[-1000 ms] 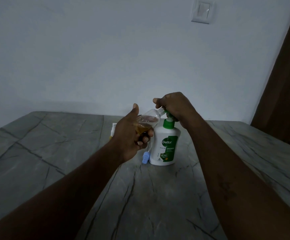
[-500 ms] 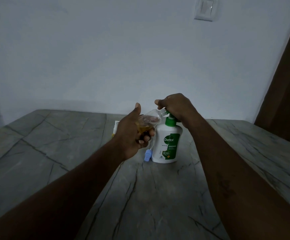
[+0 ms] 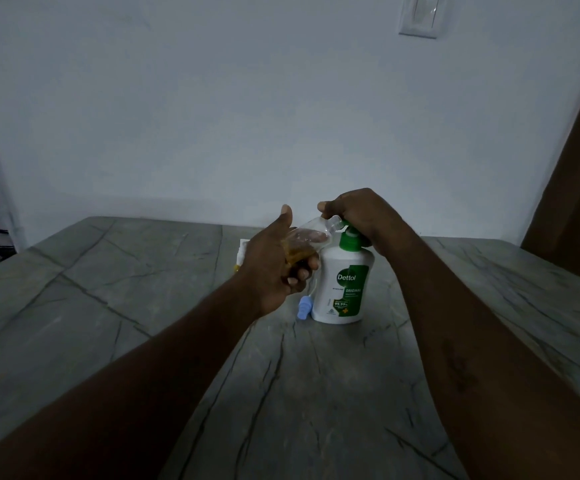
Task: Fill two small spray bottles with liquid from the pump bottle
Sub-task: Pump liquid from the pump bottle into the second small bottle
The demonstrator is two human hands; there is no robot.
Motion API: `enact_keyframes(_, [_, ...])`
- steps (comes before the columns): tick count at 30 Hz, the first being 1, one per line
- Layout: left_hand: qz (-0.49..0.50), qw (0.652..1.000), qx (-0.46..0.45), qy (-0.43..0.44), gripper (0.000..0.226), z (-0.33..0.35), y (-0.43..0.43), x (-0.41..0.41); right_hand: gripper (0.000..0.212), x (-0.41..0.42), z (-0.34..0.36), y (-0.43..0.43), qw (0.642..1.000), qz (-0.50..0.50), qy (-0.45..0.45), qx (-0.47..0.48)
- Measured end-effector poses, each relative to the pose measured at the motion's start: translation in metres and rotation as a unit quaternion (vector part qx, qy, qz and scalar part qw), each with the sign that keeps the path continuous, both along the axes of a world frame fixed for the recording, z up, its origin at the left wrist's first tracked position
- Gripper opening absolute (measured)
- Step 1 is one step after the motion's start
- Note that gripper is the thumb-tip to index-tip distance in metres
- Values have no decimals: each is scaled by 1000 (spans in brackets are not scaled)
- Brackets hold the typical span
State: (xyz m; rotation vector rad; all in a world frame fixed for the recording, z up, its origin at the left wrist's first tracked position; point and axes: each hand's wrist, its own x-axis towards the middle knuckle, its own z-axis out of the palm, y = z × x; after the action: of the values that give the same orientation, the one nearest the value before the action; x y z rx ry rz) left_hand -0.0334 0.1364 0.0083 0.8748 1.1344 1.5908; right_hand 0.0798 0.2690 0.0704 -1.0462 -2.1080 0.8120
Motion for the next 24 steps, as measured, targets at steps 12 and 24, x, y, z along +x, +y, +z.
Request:
enact_keyframes(12, [-7, 1000, 7, 7, 70, 4, -2, 0, 33, 3, 9, -8, 998, 15, 5, 66])
enact_keyframes(24, [-5, 1000, -5, 8, 71, 0, -1, 1, 20, 2, -2, -3, 998, 23, 36, -50])
